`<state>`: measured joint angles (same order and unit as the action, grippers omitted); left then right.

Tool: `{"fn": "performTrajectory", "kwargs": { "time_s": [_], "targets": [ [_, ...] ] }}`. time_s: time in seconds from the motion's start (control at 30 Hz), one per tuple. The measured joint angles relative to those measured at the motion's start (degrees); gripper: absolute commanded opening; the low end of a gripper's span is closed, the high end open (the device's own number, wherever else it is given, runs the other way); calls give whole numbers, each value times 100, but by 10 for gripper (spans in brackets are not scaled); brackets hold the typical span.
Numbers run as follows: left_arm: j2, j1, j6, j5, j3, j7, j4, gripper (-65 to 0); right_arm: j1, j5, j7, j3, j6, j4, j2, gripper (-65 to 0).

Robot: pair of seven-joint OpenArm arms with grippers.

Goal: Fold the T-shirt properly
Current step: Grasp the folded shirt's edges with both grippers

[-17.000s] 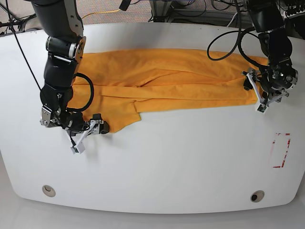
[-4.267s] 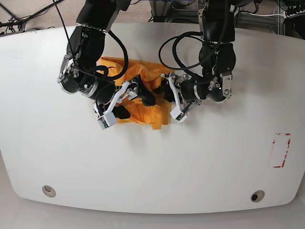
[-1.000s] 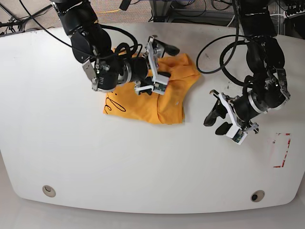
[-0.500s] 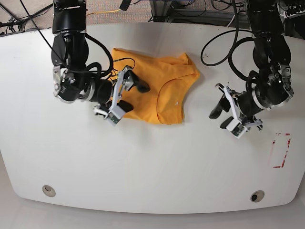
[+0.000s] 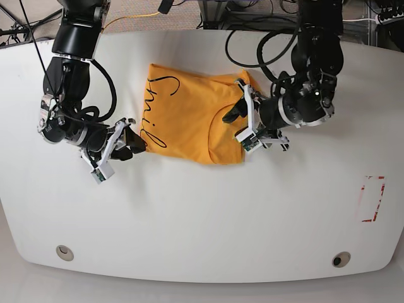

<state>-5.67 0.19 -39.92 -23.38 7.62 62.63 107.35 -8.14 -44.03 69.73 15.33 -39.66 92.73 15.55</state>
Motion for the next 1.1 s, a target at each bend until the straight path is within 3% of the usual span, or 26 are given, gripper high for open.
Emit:
{"fn": "performTrajectory", "kwargs": {
  "time_s": [0.23, 0.4, 0.63, 0.83, 0.93, 1.1],
  "targets": [
    [348, 153, 0, 868, 603, -61, -391, -406, -81, 457, -260, -52, -2, -332, -83, -476],
    [343, 157, 0, 918, 741, -81, -538, -406, -111, 1095, -592, -341, 0, -619, -225, -476],
    [48, 118, -2, 896, 772, -87, -680, -406, -90, 2065, -1596, -964, -4, -859, -284, -476],
    [-208, -404, -22, 837, 802, -243, -1561, -406, 186, 2299, -1670, -1016, -22, -994, -238, -476],
    [-284, -741, -11, 852, 787, -544, -2118, -406, 396, 2400, -1633, -1043, -17, -704, -216, -476],
    [-529, -1075, -11, 859, 796, -555, -2216, -406, 789, 2341, -1650, -1069, -26, -66, -221, -477]
  ]
}}
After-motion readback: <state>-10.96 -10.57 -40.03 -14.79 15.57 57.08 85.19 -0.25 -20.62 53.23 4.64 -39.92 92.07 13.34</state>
